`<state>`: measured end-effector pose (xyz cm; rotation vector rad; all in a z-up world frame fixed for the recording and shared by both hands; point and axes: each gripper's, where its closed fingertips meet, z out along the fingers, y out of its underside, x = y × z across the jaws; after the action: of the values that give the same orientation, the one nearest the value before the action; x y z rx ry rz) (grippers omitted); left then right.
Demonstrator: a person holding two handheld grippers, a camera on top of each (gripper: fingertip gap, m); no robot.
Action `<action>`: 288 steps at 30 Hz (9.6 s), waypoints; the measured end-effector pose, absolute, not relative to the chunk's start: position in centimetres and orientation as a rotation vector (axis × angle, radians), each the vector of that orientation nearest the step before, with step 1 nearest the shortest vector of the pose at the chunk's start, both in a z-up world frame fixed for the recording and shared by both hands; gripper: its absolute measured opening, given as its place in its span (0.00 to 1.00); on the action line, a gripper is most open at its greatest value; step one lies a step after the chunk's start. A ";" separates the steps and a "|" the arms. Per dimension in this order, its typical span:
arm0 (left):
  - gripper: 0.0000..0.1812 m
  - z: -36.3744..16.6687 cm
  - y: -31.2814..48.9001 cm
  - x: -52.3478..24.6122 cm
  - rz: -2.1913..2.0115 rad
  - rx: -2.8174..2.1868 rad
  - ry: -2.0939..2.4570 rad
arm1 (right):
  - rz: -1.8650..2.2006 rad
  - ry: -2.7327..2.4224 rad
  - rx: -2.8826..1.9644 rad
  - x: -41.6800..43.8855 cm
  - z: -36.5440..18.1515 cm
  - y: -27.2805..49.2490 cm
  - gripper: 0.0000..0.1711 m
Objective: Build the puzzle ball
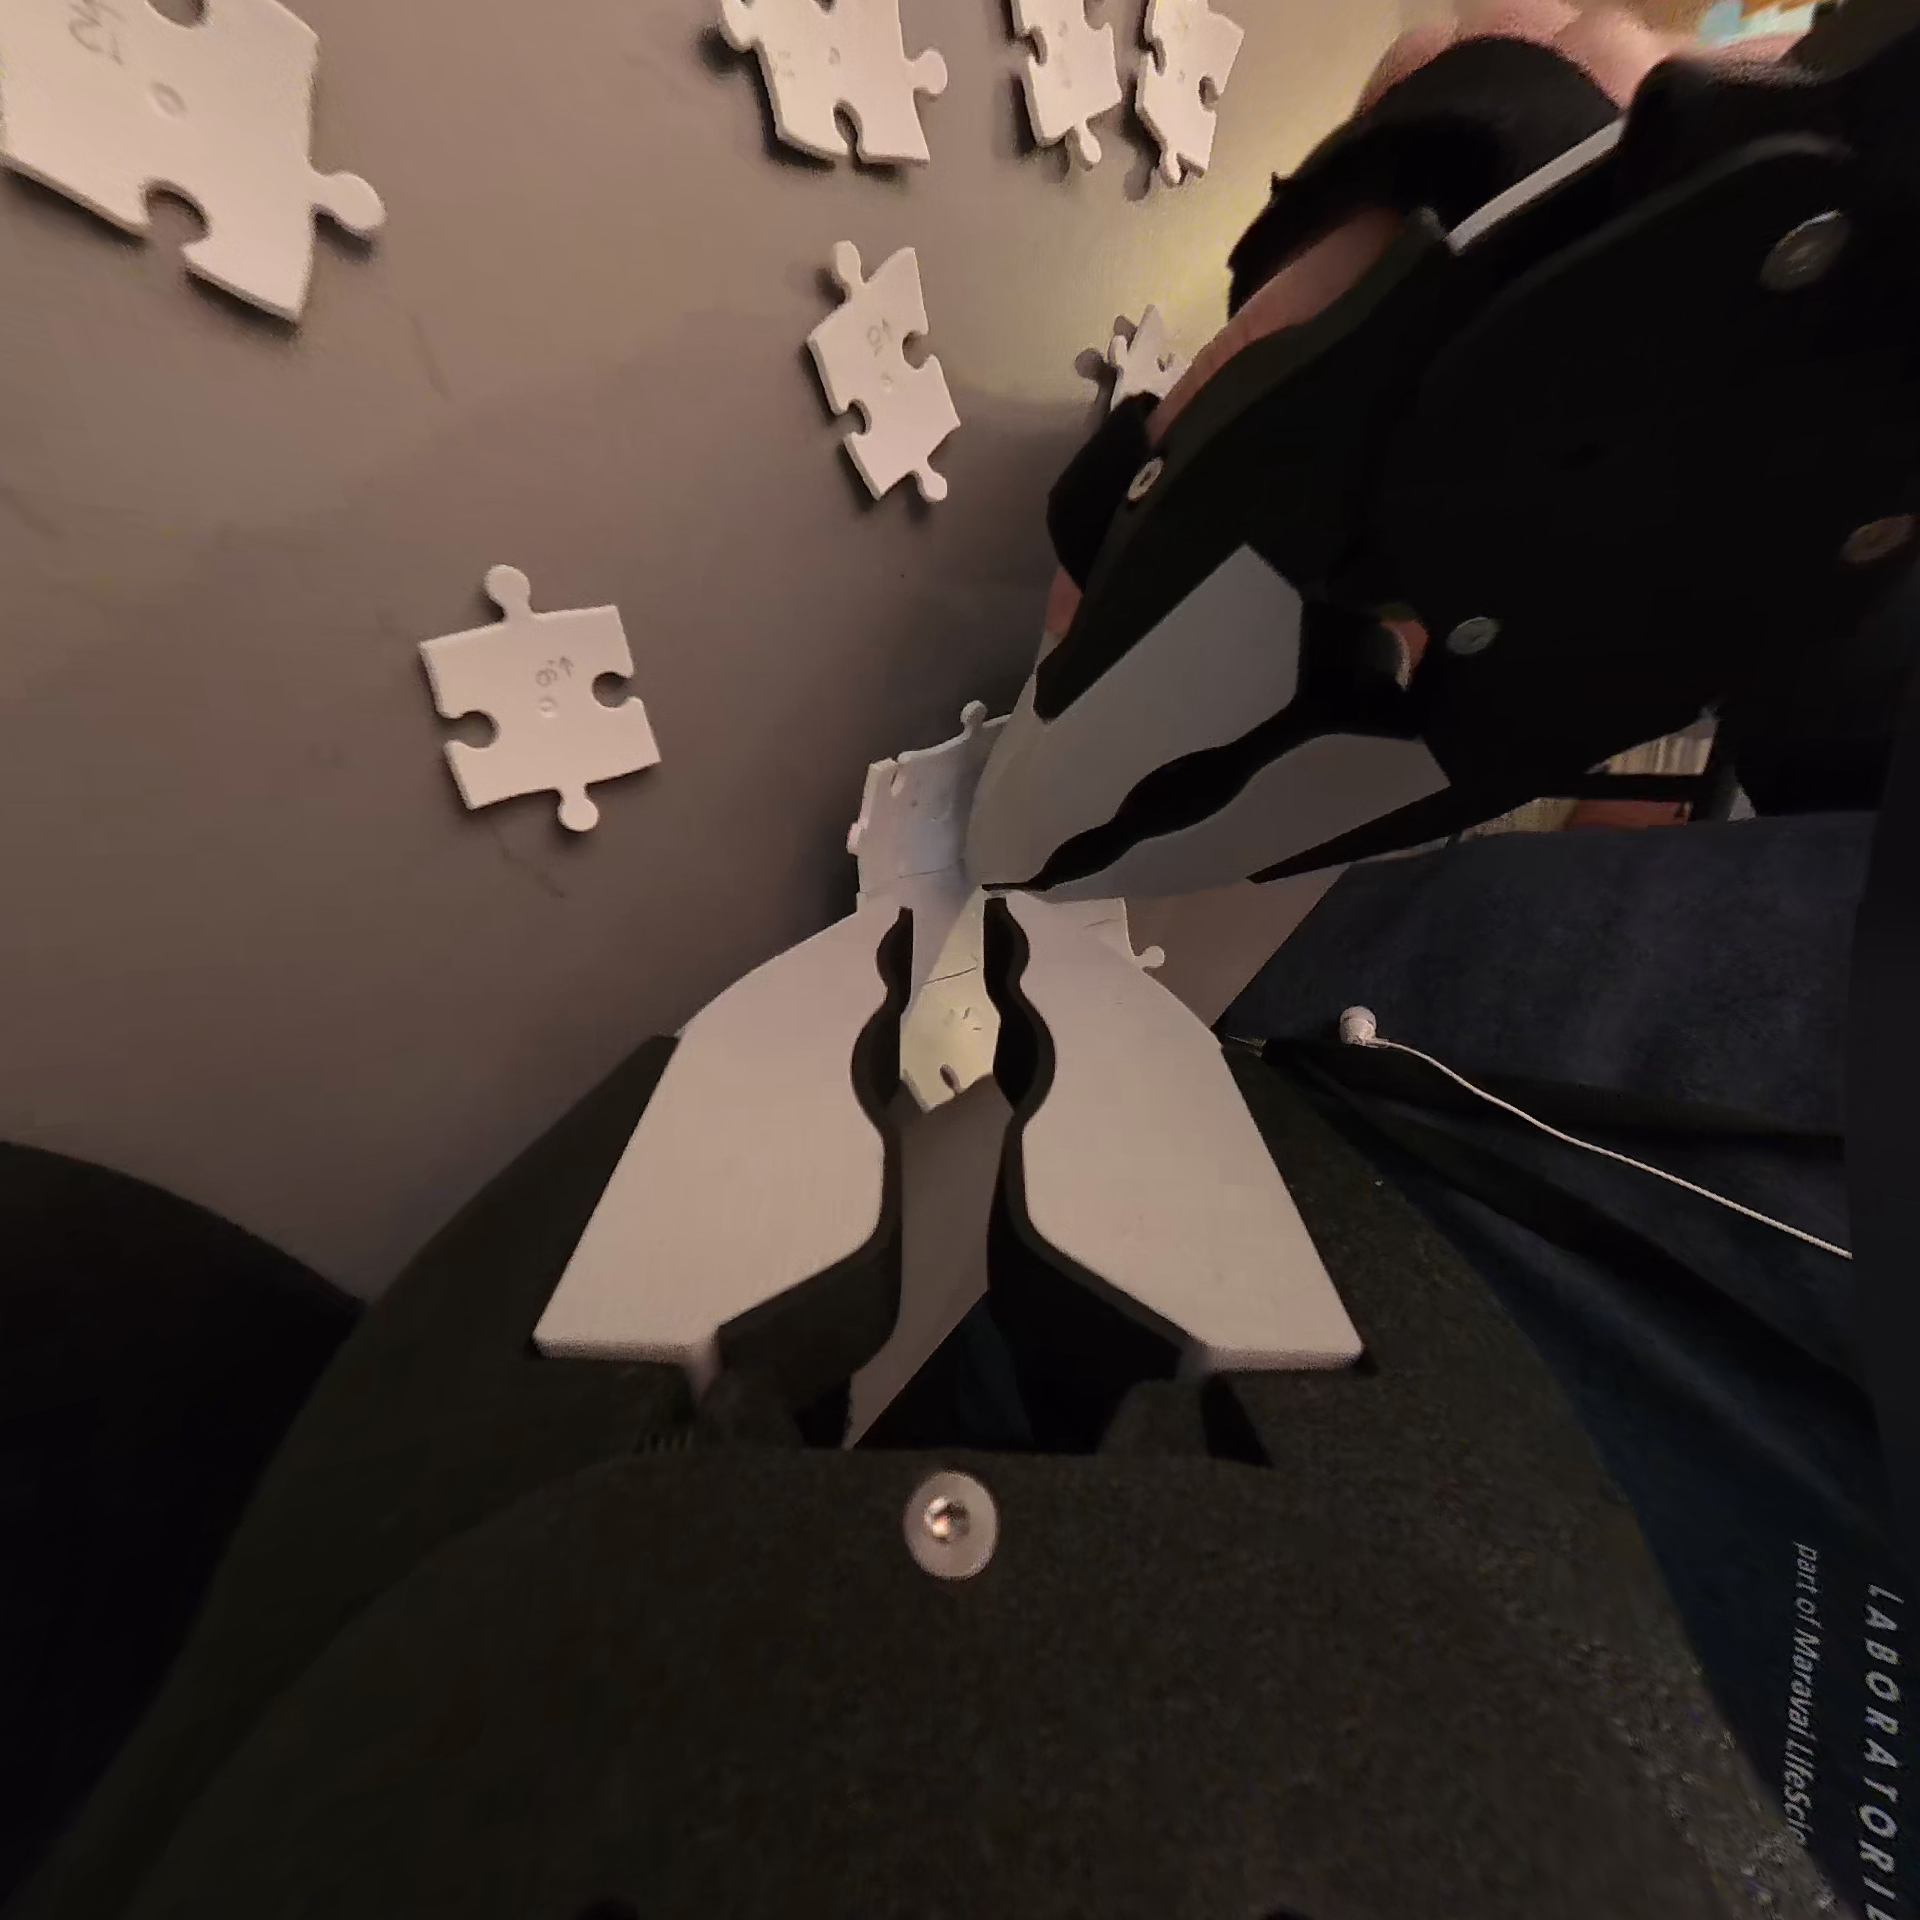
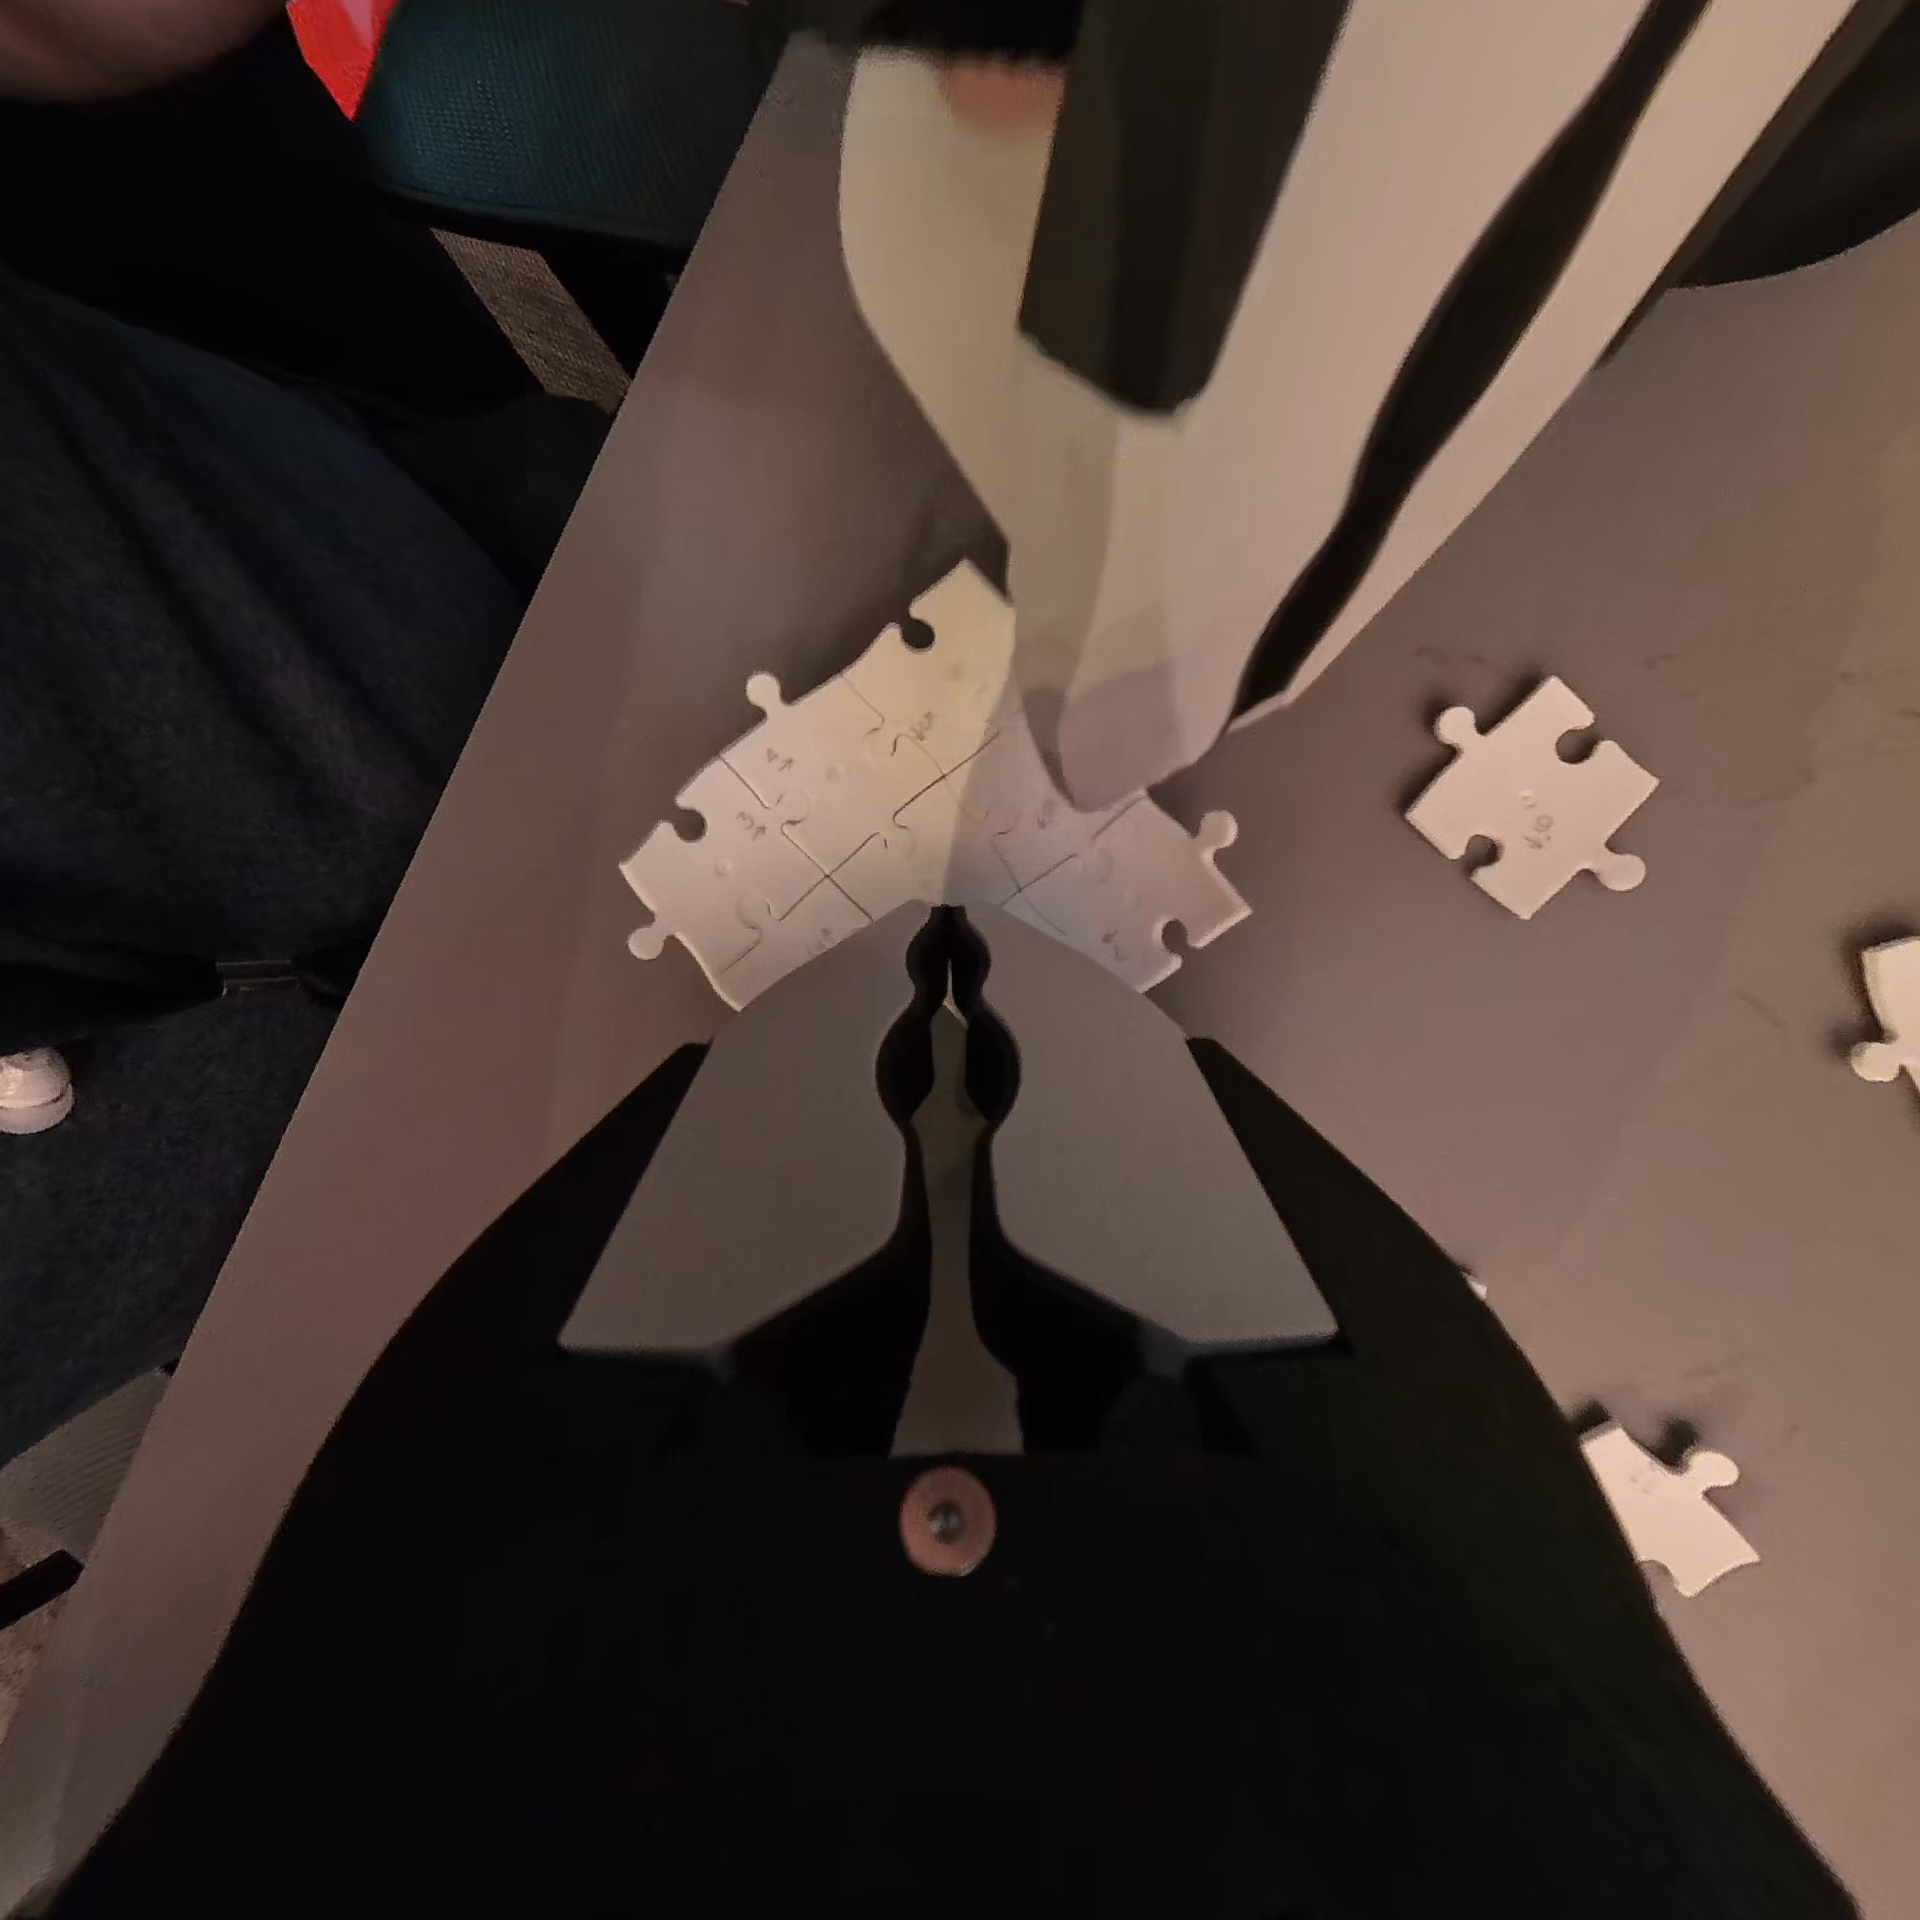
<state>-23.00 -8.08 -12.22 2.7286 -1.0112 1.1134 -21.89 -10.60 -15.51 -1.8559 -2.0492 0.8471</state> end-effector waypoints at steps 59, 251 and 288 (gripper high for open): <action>0.10 -12.3 -11.5 -26.4 1.384 2.805 -0.956 | 1.023 -1.288 -2.368 -19.6 -15.1 -8.0 0.15; 0.01 -7.6 -6.0 -17.6 1.131 2.603 -2.245 | 0.994 -0.928 -1.827 -13.3 -5.1 -7.1 0.20; 0.18 -11.4 -5.1 -21.3 1.368 2.675 -1.728 | 1.252 -0.895 -2.151 -15.6 -11.4 -8.4 0.02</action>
<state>-21.31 -5.14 -11.40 2.6752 -1.7275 1.3684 -15.65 -8.36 -11.37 -2.1513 -0.8947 1.2524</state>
